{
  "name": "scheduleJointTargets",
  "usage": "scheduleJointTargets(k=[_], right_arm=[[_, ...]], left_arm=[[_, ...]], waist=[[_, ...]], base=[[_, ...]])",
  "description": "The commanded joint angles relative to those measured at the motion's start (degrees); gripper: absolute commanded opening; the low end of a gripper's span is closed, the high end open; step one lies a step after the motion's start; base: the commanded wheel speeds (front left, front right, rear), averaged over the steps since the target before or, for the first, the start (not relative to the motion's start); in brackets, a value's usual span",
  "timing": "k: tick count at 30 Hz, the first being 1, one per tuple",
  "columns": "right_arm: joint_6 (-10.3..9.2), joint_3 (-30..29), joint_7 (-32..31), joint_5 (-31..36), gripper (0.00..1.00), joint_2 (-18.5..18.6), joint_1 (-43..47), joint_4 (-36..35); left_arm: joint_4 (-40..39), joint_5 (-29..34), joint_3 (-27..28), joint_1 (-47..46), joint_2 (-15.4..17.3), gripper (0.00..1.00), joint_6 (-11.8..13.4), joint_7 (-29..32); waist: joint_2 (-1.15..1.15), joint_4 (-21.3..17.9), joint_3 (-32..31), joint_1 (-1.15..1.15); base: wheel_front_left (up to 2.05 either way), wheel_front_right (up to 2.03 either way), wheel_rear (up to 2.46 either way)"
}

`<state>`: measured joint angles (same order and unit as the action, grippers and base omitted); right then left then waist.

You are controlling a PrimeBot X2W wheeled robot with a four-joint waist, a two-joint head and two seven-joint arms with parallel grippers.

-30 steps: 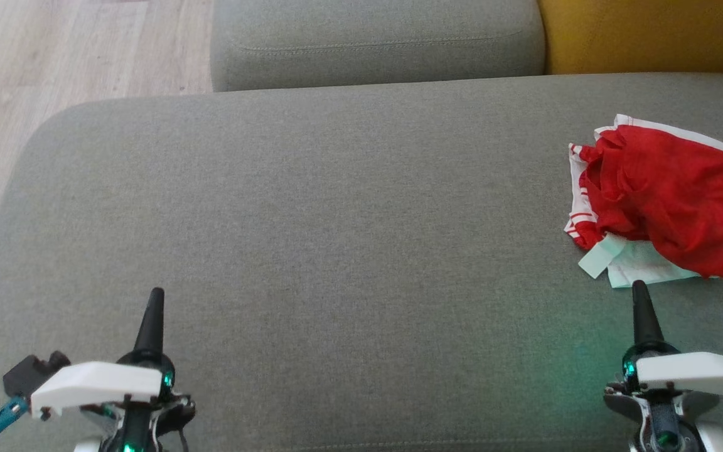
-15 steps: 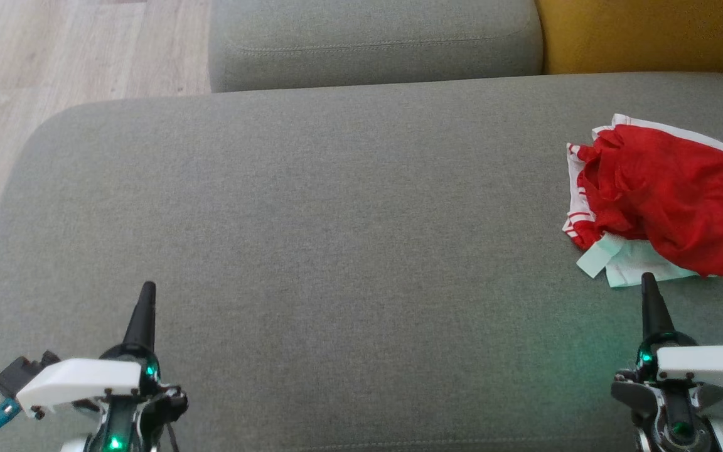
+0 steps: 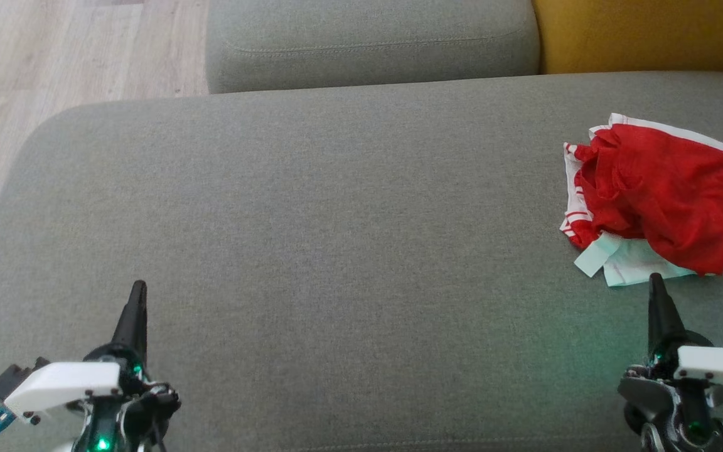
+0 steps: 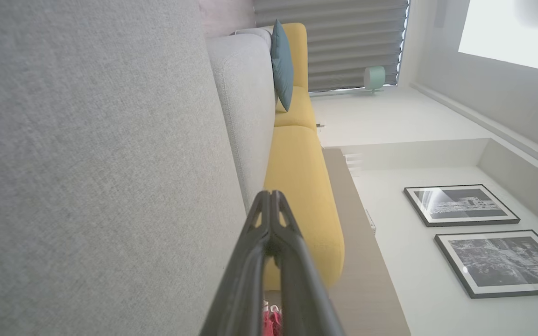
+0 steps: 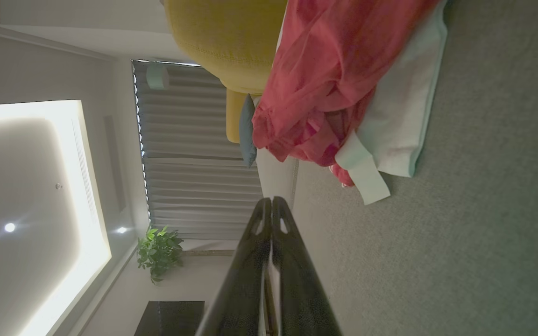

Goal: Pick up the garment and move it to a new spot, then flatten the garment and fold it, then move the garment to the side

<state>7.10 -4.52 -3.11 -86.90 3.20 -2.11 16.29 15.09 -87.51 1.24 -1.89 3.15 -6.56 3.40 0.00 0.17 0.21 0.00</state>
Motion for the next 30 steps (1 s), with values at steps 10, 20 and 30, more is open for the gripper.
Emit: scheduleJointTargets(k=[10,20,30], right_arm=[[0.39,-0.2,-1.9,-6.8,0.00,1.0,-3.9,-2.4],[0.39,-0.4,-2.1,-6.6,0.00,0.8,-3.9,-2.4],[0.39,-0.6,-2.2,-6.4,0.00,0.7,-3.9,-2.3]], left_arm=[[-1.1,-5.9,3.7,-4.2,0.9,0.00,-0.9,1.8],[-1.1,-5.8,3.9,-4.2,0.7,0.00,-0.9,2.0],[-1.1,-5.6,4.1,-4.2,0.6,0.00,-0.9,2.1]], waist=[[0.00,-0.2,0.0,0.00],[0.00,-0.2,0.0,0.00],[0.00,-0.2,0.0,0.00]], base=[[0.00,0.00,0.00],[0.00,0.00,0.00],[0.00,0.00,0.00]])
